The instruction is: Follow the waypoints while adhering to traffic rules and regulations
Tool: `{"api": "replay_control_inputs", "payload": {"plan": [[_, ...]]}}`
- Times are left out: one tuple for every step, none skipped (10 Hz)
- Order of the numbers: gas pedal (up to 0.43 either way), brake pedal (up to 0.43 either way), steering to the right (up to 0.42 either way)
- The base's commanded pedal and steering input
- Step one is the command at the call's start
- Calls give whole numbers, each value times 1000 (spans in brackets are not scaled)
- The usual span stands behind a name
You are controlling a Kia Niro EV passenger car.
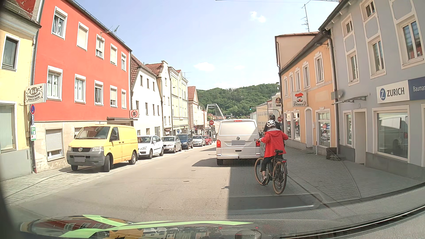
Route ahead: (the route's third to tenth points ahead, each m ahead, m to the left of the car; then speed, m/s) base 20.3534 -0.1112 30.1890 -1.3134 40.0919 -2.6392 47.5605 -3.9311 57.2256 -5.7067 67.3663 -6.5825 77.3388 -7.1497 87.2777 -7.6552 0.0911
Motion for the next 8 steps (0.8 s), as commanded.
{"api": "replay_control_inputs", "payload": {"plan": [[0, 183, -3], [0, 146, -3], [0, 122, -3], [0, 116, -3], [0, 110, -3], [0, 91, -3], [0, 43, -3], [0, 12, -3]]}}
